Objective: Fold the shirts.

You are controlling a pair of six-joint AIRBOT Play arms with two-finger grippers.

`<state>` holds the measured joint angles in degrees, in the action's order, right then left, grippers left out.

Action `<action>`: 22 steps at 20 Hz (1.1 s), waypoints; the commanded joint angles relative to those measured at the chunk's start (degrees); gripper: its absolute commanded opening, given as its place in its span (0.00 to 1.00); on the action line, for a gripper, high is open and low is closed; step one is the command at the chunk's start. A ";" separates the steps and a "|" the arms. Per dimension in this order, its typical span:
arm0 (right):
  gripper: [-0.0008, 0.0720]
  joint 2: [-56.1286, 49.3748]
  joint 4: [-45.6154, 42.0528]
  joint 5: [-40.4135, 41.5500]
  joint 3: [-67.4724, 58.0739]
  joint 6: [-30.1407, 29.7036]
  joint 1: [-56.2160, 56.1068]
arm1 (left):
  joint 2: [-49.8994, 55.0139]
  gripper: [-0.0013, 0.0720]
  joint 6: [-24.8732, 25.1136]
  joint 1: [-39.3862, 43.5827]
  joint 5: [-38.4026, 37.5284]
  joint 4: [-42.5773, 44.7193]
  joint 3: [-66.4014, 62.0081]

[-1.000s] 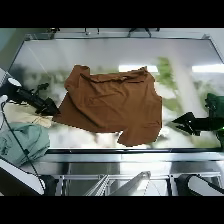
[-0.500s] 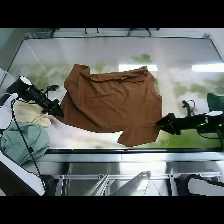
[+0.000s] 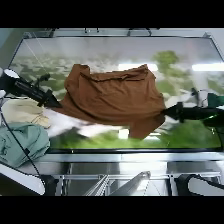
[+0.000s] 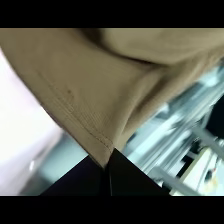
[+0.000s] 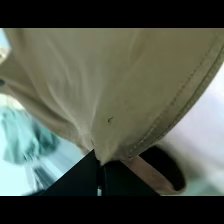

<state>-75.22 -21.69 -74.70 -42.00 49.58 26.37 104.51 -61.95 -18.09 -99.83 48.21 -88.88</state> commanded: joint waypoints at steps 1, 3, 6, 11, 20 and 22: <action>0.03 14.56 8.79 -8.04 -7.39 0.24 11.21 | -13.92 0.04 1.53 -3.93 -1.53 -23.32 -0.07; 0.03 23.45 16.33 -8.07 -14.45 0.35 18.16 | -23.89 0.04 3.10 -6.54 -0.74 -35.56 -0.07; 0.03 31.12 27.34 -8.11 -25.33 0.98 22.34 | -40.52 0.05 6.71 -11.47 4.76 -48.85 -0.09; 0.03 30.29 35.87 -5.01 -43.28 1.81 20.44 | -60.57 0.05 8.94 -30.08 15.13 -49.48 -0.96; 0.03 22.01 3.26 2.25 -42.99 4.83 3.85 | -39.12 0.05 2.32 -12.26 8.68 -27.45 -11.43; 0.03 17.84 -5.27 7.13 -38.80 4.81 -3.21 | -32.17 0.05 2.54 -5.99 10.54 -22.18 -7.76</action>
<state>-53.04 -12.82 -73.82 -84.77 54.00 31.68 63.96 -58.46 -32.34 -89.80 16.14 -98.98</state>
